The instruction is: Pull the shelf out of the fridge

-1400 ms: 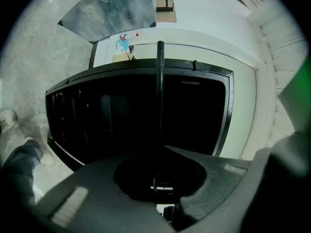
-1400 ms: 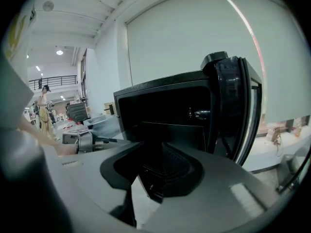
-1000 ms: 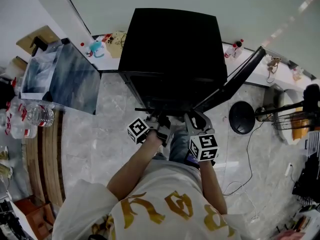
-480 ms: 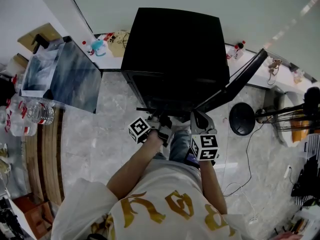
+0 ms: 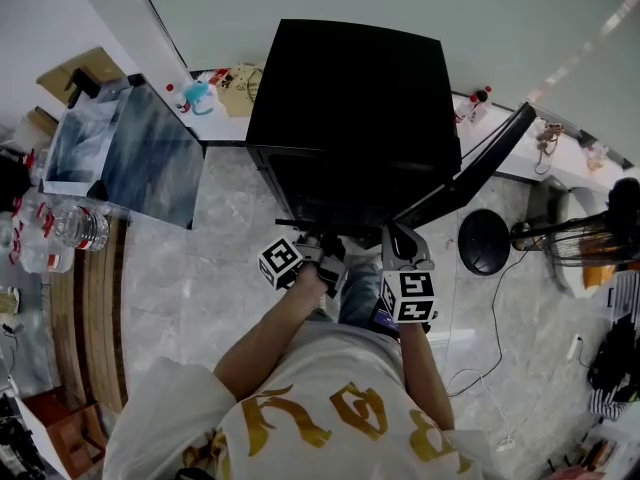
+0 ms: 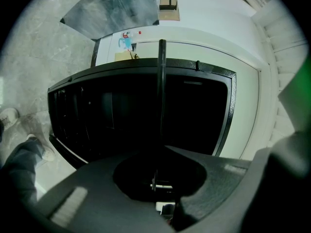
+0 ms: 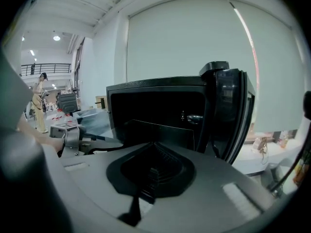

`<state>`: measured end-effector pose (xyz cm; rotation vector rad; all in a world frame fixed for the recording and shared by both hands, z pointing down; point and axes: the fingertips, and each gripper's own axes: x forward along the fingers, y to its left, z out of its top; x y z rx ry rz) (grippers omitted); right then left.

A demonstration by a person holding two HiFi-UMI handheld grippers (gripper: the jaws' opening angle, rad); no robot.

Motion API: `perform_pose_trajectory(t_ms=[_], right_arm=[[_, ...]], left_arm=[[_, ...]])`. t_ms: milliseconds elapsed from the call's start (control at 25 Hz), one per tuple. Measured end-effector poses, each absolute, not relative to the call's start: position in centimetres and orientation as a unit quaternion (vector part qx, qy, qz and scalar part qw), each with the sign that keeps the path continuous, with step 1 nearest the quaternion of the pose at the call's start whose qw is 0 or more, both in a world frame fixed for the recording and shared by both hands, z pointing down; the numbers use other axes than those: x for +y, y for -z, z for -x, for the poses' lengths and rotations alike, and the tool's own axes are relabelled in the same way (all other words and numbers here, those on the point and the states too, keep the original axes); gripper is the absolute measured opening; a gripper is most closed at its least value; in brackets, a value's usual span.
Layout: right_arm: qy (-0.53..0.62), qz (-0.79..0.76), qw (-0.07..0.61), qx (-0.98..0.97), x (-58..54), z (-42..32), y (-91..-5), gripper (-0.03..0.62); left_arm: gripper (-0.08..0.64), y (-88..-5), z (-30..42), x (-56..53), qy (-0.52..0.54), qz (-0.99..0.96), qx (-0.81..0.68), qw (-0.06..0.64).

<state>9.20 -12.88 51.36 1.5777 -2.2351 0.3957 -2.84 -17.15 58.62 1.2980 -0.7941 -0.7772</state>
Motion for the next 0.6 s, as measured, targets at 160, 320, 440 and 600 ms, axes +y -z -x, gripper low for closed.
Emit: perform_pose_trajectory(t_ms=[160,320,440,600], right_arm=[[-0.141,-0.562,0.190,-0.793,-12.96,-9.17,-51.58,0.014],[-0.143,-0.560,0.190,-0.794,-13.07,-9.08,-51.63,0.014],[-0.145,-0.560,0.190,-0.794,-13.14,-9.00,-51.68,0.014],[-0.139,-0.562,0.186,-0.794,-13.25,-8.99,-51.41,0.014]], left_arm=[[0.025,-58.70,2.84,-17.22,0.343,-0.573,-0.349,0.658],[0.026,-58.71,2.79,-17.20,0.341,-0.572,-0.348,0.660],[0.026,-58.74,2.78,-17.20,0.341,-0.571,-0.348,0.661],[0.028,-58.64,2.72,-17.19,0.339,-0.572,-0.346,0.662]])
